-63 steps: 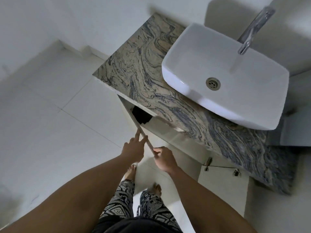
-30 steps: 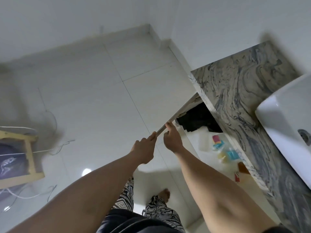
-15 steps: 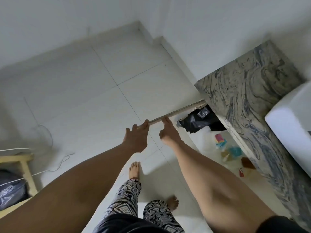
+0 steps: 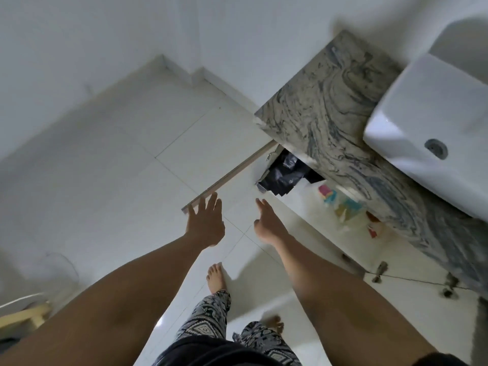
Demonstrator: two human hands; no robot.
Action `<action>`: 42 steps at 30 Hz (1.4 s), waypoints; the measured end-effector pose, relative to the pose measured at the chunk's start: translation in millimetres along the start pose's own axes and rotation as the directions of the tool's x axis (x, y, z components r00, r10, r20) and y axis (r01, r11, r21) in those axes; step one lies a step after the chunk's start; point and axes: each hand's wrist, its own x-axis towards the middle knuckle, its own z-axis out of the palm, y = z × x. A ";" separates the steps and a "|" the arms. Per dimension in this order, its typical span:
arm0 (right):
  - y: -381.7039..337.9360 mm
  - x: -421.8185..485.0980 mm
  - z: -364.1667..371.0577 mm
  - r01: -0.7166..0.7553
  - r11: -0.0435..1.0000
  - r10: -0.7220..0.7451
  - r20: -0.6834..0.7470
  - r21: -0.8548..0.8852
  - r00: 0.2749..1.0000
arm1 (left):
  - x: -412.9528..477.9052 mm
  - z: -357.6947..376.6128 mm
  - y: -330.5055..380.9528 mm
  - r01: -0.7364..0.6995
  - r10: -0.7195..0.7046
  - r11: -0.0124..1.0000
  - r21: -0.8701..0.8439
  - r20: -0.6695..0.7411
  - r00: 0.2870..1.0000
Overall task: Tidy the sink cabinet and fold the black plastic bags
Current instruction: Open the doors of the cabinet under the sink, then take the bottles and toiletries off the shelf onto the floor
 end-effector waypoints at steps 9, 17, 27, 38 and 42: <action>181.9 -112.1 -31.3 -0.194 0.961 0.237 -0.224 0.198 0.946 | -25.8 8.2 164.2 -0.241 0.230 0.961 0.139 0.084 0.969; 289.1 -154.6 -50.1 -0.242 0.928 0.323 -0.292 0.283 0.900 | -36.6 29.1 282.8 -0.361 0.349 0.920 0.153 0.104 0.932; 348.4 -108.4 -68.8 -0.294 0.907 0.398 -0.382 0.303 0.834 | 33.5 57.5 335.5 -0.418 0.413 0.897 0.143 0.061 0.909; 451.6 46.9 2.7 -0.251 0.929 0.359 -0.506 0.271 0.784 | 190.1 190.0 354.4 -0.430 0.440 0.890 0.150 -0.045 0.897; 497.9 104.5 26.6 -0.173 0.964 0.263 -0.623 0.203 0.736 | 254.1 248.2 366.4 -0.437 0.453 0.888 0.147 -0.111 0.884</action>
